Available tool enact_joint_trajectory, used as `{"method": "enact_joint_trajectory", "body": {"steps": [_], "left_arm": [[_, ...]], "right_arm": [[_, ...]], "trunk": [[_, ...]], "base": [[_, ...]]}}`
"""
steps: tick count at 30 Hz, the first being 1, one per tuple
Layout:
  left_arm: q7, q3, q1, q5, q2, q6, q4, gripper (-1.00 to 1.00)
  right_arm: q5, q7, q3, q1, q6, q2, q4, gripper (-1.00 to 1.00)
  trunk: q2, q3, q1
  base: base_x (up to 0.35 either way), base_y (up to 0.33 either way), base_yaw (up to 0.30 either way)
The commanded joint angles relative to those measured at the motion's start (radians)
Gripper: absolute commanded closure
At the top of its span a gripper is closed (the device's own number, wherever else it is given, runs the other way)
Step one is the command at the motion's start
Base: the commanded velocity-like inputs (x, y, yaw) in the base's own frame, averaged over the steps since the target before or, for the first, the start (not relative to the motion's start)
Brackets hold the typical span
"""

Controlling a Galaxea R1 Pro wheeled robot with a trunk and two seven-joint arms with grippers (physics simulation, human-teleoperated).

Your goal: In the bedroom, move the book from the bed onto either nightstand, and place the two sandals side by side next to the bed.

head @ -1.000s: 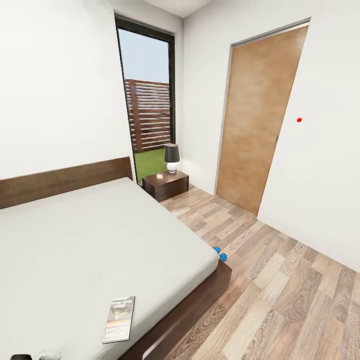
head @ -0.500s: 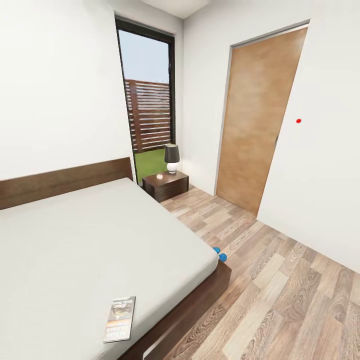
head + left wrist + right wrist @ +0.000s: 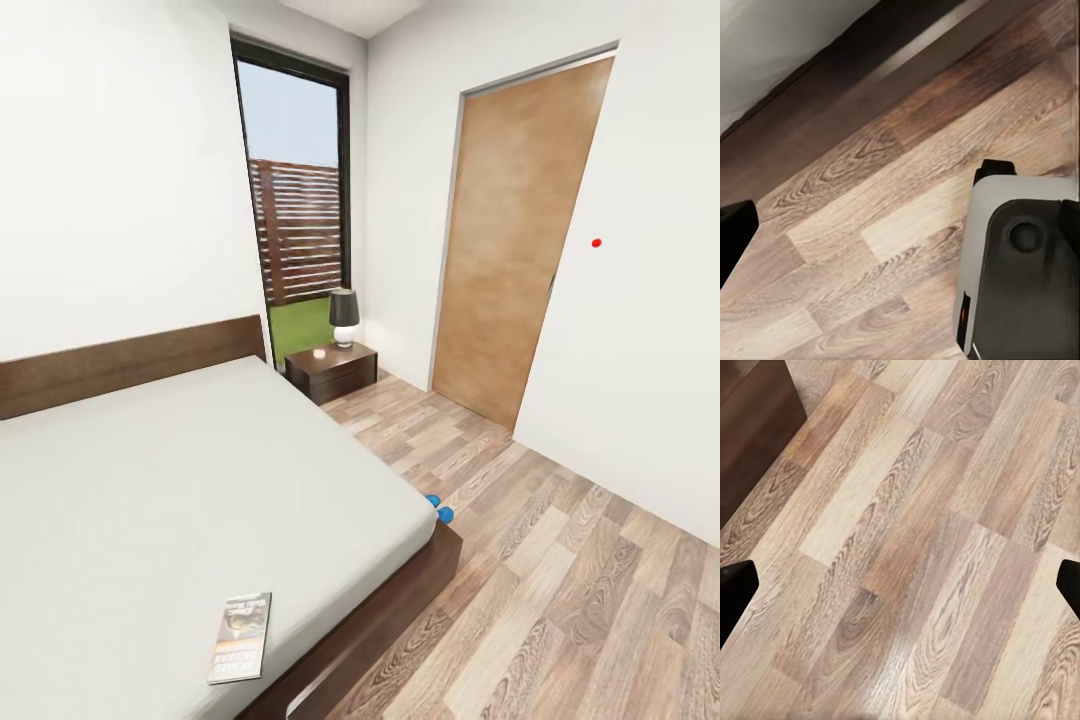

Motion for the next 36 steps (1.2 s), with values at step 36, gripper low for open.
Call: {"method": "enact_joint_trajectory", "body": {"steps": [36], "left_arm": [[0.003, 0.001, 0.055, 0.013, -0.064, -0.150, 0.004, -1.00]], "right_arm": [[0.011, 0.010, 0.021, -0.002, -0.011, 0.010, 0.165, -1.00]], "trunk": [[-0.002, -0.002, 0.001]], "base": [[0.000, 0.000, 0.000]]}}
